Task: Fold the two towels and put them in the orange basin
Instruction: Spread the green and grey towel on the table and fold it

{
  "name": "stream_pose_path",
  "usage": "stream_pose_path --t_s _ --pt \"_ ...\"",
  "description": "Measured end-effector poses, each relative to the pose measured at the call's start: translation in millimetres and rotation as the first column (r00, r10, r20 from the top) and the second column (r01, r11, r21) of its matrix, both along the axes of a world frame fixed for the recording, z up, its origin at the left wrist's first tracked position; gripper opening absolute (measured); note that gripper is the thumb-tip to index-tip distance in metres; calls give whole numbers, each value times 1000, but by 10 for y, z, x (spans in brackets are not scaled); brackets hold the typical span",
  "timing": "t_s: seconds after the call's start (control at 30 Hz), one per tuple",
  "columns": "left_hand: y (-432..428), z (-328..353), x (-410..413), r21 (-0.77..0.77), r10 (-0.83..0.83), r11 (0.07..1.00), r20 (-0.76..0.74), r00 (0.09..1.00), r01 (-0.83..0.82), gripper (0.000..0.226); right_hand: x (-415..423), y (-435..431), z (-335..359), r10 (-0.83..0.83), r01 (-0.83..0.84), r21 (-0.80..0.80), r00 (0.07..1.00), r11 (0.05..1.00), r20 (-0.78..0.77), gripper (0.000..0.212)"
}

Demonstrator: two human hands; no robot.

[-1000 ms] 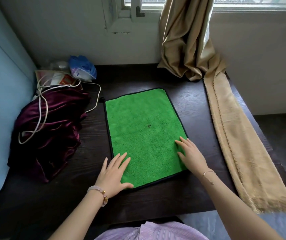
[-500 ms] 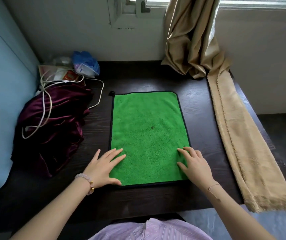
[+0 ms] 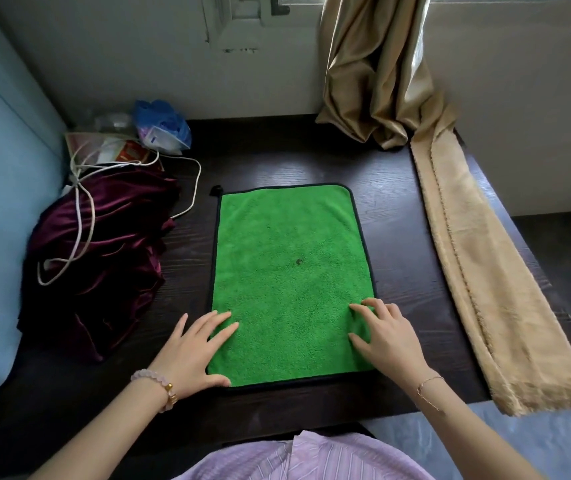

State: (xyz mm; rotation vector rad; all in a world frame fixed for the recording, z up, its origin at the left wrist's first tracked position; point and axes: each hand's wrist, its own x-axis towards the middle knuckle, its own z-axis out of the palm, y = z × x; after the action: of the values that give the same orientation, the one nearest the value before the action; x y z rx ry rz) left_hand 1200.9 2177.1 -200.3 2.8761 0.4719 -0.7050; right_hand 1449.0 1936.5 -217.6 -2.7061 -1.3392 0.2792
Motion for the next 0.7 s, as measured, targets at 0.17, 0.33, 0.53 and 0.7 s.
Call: stream_pose_path --t_s 0.17,0.33,0.53,0.7 --pt "39 80 204 -29 68 998 118 991 -65 73 169 259 93 -55 56 68 998 996 -15 41" --pt "191 199 818 -86 186 982 264 946 -169 57 359 856 154 -42 52 91 994 994 -101 46" --pt "629 83 1459 -95 359 933 319 877 -348 54 700 1564 123 -61 74 99 989 992 -133 48" --pt "956 -71 1782 -131 418 908 290 861 -397 56 1061 1945 11 -105 113 64 988 992 -115 53"
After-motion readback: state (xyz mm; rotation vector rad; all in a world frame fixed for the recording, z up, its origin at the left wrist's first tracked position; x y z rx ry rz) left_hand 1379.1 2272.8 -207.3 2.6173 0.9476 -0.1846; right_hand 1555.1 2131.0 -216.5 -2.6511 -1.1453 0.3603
